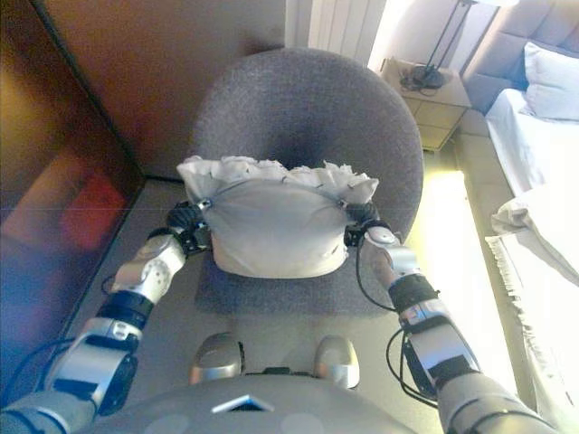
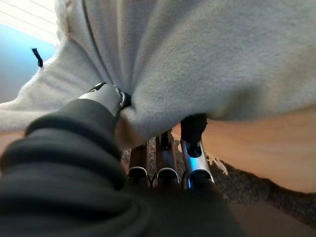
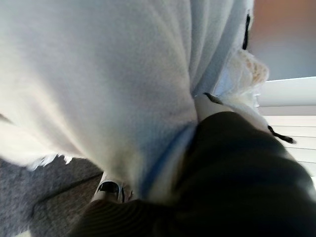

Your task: Pick up the cushion and take it to the sofa

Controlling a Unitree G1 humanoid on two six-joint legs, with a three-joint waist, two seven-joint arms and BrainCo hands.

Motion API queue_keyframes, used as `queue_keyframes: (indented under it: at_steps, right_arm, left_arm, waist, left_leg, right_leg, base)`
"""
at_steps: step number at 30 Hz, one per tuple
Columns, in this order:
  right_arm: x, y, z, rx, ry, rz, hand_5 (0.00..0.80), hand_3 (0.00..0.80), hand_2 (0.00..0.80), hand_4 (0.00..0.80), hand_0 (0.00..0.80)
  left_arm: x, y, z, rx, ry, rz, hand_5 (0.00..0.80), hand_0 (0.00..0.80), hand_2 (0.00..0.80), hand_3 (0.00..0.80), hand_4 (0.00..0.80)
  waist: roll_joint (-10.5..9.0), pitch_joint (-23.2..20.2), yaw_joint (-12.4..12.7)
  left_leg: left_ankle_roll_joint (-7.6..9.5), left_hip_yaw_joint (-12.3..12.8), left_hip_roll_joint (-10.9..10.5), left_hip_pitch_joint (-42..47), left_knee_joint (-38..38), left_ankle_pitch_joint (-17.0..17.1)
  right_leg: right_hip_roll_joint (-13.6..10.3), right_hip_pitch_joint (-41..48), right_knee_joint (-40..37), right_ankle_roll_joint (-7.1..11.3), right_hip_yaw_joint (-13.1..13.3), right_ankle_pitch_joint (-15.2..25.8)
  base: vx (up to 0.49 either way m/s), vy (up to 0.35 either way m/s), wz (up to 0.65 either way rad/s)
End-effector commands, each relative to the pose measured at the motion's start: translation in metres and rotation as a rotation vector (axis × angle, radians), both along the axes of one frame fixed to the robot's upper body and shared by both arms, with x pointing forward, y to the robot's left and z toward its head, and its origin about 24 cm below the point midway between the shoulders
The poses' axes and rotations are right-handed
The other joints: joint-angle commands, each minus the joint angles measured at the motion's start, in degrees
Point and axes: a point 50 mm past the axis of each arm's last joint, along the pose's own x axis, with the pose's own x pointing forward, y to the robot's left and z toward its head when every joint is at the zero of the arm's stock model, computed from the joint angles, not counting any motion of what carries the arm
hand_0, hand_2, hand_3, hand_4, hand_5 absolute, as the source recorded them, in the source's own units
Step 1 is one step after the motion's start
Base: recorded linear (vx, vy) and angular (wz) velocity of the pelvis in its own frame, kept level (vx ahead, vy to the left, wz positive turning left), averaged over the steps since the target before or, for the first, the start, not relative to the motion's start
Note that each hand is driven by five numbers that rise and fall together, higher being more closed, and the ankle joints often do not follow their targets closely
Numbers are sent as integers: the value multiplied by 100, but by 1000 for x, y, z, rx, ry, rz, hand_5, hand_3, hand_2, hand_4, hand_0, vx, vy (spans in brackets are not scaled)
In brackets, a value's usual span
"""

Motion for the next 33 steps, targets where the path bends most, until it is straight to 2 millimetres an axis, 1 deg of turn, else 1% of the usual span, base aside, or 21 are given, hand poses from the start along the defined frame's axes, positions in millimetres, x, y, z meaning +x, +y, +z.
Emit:
queue_keyframes:
  at_steps: [1,2,3,5,6,7,9,12,16,18,19,20,21,23,26,27,28,31,33]
  right_arm:
    - [45,34,65,148,-273,-10,800,800,800,800,800]
    - [54,39,78,165,-307,-21,800,800,800,800,800]
    - [59,42,86,175,-328,-23,800,800,800,800,800]
    - [71,42,108,203,-390,-24,800,800,800,800,800]
    - [74,42,115,212,-407,-22,800,800,800,800,800]
    - [76,42,120,216,-419,-17,800,800,800,800,800]
    - [77,40,122,215,-426,-7,800,800,800,800,800]
    - [80,39,126,209,-441,1,800,800,800,800,800]
    - [87,40,138,194,-460,10,800,800,800,800,800]
    - [93,36,147,178,-473,-7,800,800,800,800,800]
    - [95,34,149,154,-473,-16,0,0,0,0,0]
    - [97,31,150,128,-465,-21,0,0,0,0,0]
    - [99,29,154,118,-476,-27,0,0,0,0,0]
    - [101,28,159,116,-495,-26,0,0,0,0,0]
    - [101,22,160,92,-489,-56,0,0,0,0,0]
    - [100,20,160,86,-490,-57,0,0,0,0,0]
    - [100,19,160,77,-491,-66,0,0,0,0,0]
    - [99,13,159,54,-492,-93,0,0,0,0,0]
    - [99,6,159,52,-487,-120,0,0,0,0,0]
  left_arm:
    - [44,-7,65,94,-224,-85,800,800,800,800,800]
    - [53,-3,79,112,-255,-94,800,800,800,800,800]
    - [58,-3,87,120,-273,-94,800,800,800,800,800]
    - [70,-2,112,120,-331,-87,800,800,800,800,800]
    - [73,-3,118,114,-347,-82,800,800,800,800,800]
    - [75,-3,124,110,-358,-74,800,800,800,800,800]
    - [77,-2,128,107,-368,-69,800,800,800,800,800]
    - [82,-2,138,115,-390,-56,800,800,800,800,800]
    - [89,-3,153,144,-412,-31,800,800,800,800,800]
    - [93,0,160,148,-422,-18,800,800,800,800,800]
    - [95,2,163,147,-422,9,800,800,800,800,800]
    - [96,5,166,145,-428,37,467,467,467,467,467]
    - [97,7,170,140,-444,60,0,0,0,0,0]
    - [98,7,179,124,-497,51,0,0,0,0,0]
    - [96,8,181,118,-536,86,0,0,0,0,0]
    - [95,9,182,111,-544,99,0,0,0,0,0]
    - [95,9,184,104,-552,104,0,0,0,0,0]
    - [94,8,183,129,-552,100,0,0,0,0,0]
    - [92,9,177,145,-536,97,0,0,0,0,0]
  waist:
    - [-296,-10,152]
    - [-346,117,179]
    - [-360,177,177]
    - [-386,369,185]
    - [-388,446,189]
    - [-394,504,186]
    - [-408,572,183]
    - [-431,700,175]
    - [-420,811,141]
    - [-390,838,135]
    - [-359,849,139]
    - [-350,841,127]
    - [-335,830,114]
    - [-333,800,97]
    - [-315,743,106]
    - [-302,732,113]
    - [-315,686,101]
    - [-303,553,84]
    - [-270,437,80]
  left_leg:
    - [-66,-181,187,-455,195,204]
    - [-94,-237,218,-774,340,197]
    - [-105,-269,225,-938,419,191]
    - [-141,-342,233,-1330,628,165]
    - [-156,-362,261,-1445,718,147]
    - [-161,-383,288,-1532,803,126]
    - [-180,-435,295,-1661,937,104]
    - [-202,-499,277,-1884,1033,98]
    - [-214,-507,232,-2082,1023,159]
    - [-221,-506,208,-2128,1010,175]
    - [-224,-494,221,-2123,1036,136]
    - [-220,-483,208,-2120,1011,147]
    - [-226,-472,201,-2123,984,167]
    - [-230,-439,168,-2113,883,234]
    - [-227,-415,140,-1975,721,277]
    - [-234,-408,150,-1909,713,235]
    - [-239,-389,133,-1849,614,288]
    - [-236,-330,152,-1607,360,358]
    - [-240,-255,164,-1357,110,441]
  right_leg:
    - [-44,-363,-580,169,132,1078]
    - [-1,-576,-542,151,130,1115]
    - [17,-699,-514,140,122,1127]
    - [41,-995,-404,125,108,1137]
    - [39,-1103,-308,118,96,1125]
    - [39,-1188,-218,110,91,1110]
    - [30,-1302,-85,108,100,1098]
    - [35,-1517,31,102,110,1087]
    - [21,-1750,67,108,178,1107]
    - [5,-1824,73,103,216,1104]
    - [12,-1833,100,101,238,1067]
    - [7,-1854,96,105,257,1070]
    - [5,-1879,94,103,285,1063]
    - [-20,-1885,27,94,288,1090]
    - [-28,-1798,-81,97,303,1102]
    - [-21,-1755,-76,100,315,1059]
    - [-38,-1708,-161,94,313,1090]
    - [-72,-1517,-342,104,287,1093]
    - [-90,-1330,-491,122,255,1092]
  base:
    - [-311,-242,29]
    - [-340,-177,14]
    - [-419,-112,15]
    - [-369,-15,13]
    - [-223,-6,9]
    - [-117,-2,8]
    - [-70,-5,6]
    - [-134,-11,2]
    - [-138,31,-6]
    - [-72,65,-5]
    - [-44,69,-2]
    - [-47,78,-3]
    - [-55,71,-3]
    - [-35,55,-2]
    - [15,36,2]
    - [34,44,1]
    - [37,43,-2]
    - [50,36,-3]
    - [93,71,1]
